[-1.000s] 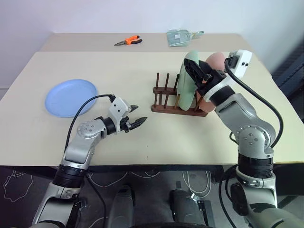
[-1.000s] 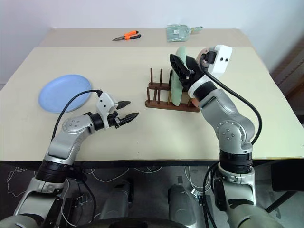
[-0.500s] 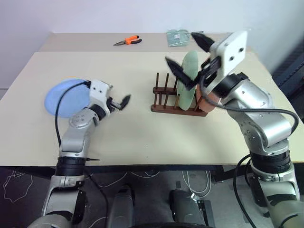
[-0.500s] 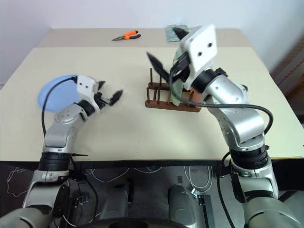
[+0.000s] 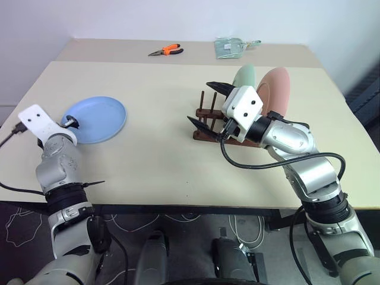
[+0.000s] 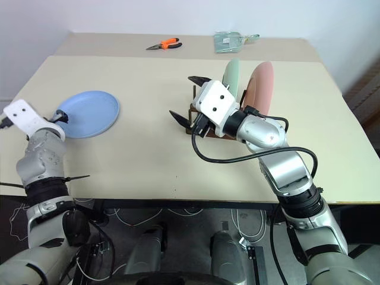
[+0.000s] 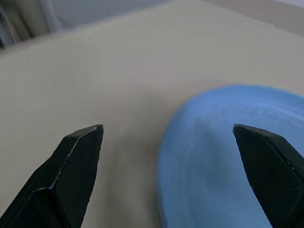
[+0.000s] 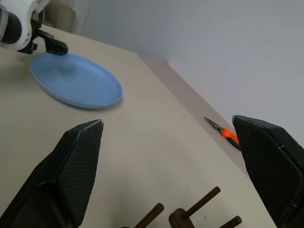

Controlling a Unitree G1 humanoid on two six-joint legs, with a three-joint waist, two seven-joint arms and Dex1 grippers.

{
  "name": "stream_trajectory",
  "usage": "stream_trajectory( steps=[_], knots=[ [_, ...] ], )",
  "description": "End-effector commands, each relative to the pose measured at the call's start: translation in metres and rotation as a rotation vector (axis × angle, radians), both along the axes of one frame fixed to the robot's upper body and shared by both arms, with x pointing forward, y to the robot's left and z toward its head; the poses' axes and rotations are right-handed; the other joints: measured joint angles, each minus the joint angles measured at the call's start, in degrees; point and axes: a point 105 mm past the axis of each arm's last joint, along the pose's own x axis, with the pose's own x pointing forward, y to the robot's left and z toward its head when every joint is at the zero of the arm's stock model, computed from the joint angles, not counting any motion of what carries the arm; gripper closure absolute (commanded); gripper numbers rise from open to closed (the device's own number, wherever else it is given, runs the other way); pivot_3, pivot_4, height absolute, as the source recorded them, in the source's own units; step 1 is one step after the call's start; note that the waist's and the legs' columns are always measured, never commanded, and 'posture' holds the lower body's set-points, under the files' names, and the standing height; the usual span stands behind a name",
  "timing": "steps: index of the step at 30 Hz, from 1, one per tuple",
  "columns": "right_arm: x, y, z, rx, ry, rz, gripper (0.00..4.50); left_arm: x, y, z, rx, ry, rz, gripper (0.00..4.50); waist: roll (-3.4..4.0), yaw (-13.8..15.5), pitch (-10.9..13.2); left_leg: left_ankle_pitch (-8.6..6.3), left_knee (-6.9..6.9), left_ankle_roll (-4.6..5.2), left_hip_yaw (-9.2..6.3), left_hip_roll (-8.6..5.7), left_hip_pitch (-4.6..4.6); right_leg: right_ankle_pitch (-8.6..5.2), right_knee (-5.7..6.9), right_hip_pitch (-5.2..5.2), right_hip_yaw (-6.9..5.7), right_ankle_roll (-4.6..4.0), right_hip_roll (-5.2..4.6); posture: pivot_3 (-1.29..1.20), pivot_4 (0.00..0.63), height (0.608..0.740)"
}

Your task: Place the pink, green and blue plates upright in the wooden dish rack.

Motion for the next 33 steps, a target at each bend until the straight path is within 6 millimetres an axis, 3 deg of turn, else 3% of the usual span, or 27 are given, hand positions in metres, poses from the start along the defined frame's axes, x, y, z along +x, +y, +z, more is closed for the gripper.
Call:
stream_trajectory(
  steps=[1,8,11,15,18,21,27,30,33],
  knots=[
    [-0.003,0.0,0.007,0.01,-0.042,-0.001,0.0,0.003,-0.008,0.003,-0.148,-0.062,-0.025,0.92,-0.02,0.04,0.01,0.0,0.0,0.0,0.0,0.0,0.0,0.0,0.0,0.0,0.0,0.0,0.0,0.0,0.15,0.74],
    [-0.002,-0.003,0.005,0.011,-0.036,-0.022,0.0,0.013,-0.018,0.016,-0.182,-0.115,-0.072,4.36,-0.07,0.07,-0.01,0.01,-0.02,-0.02,-0.01,0.0,0.02,0.01,0.0,0.01,-0.02,0.01,0.0,0.0,0.15,0.74],
    [-0.001,-0.004,0.003,-0.012,-0.023,-0.02,0.0,0.026,-0.044,0.065,0.028,-0.256,-0.229,4.44,-0.1,0.19,0.01,0.01,-0.02,-0.03,-0.01,-0.01,0.02,0.0,-0.01,0.02,-0.02,0.0,0.0,0.0,0.15,0.74],
    [-0.005,0.004,0.0,-0.111,-0.092,-0.001,0.0,0.028,-0.103,0.137,0.288,-0.452,-0.485,4.44,-0.22,0.19,0.07,0.02,-0.03,-0.06,-0.01,-0.01,-0.04,0.0,-0.04,0.0,-0.05,0.0,0.0,0.0,0.15,0.74],
    [-0.009,0.015,-0.001,-0.144,-0.139,0.022,0.0,0.021,-0.15,0.164,0.427,-0.499,-0.698,4.44,-0.22,-0.01,0.07,0.02,-0.06,-0.07,-0.01,-0.01,-0.02,0.0,-0.04,-0.01,-0.04,0.0,0.0,0.0,0.15,0.74],
    [-0.004,0.023,-0.004,-0.208,-0.215,0.001,0.0,0.014,-0.18,0.171,0.469,-0.493,-0.835,4.44,-0.17,-0.7,0.05,0.02,-0.08,-0.07,0.01,0.0,0.02,0.01,-0.03,-0.01,-0.02,0.01,0.0,0.0,0.15,0.74],
    [0.012,0.032,-0.008,-0.283,-0.308,-0.039,0.0,0.001,-0.207,0.177,0.441,-0.514,-0.943,4.44,-0.19,-1.45,0.06,0.05,-0.06,-0.07,-0.01,0.01,0.03,0.0,0.01,-0.03,-0.02,0.0,0.0,0.0,0.15,0.74],
    [0.019,0.035,-0.014,-0.338,-0.344,-0.059,0.77,-0.005,-0.211,0.178,0.363,-0.533,-0.97,4.5,-0.19,-1.3,0.07,0.04,-0.08,-0.07,-0.02,0.0,0.01,0.0,0.0,-0.02,-0.02,0.03,0.0,0.0,0.15,0.74],
    [0.021,0.036,-0.016,-0.344,-0.347,-0.058,2.25,-0.006,-0.21,0.178,0.327,-0.534,-0.972,4.5,-0.2,-1.2,0.07,0.05,-0.07,-0.07,-0.04,0.0,0.01,0.0,0.0,-0.01,-0.03,0.03,0.0,0.0,0.15,0.74]
  ],
)
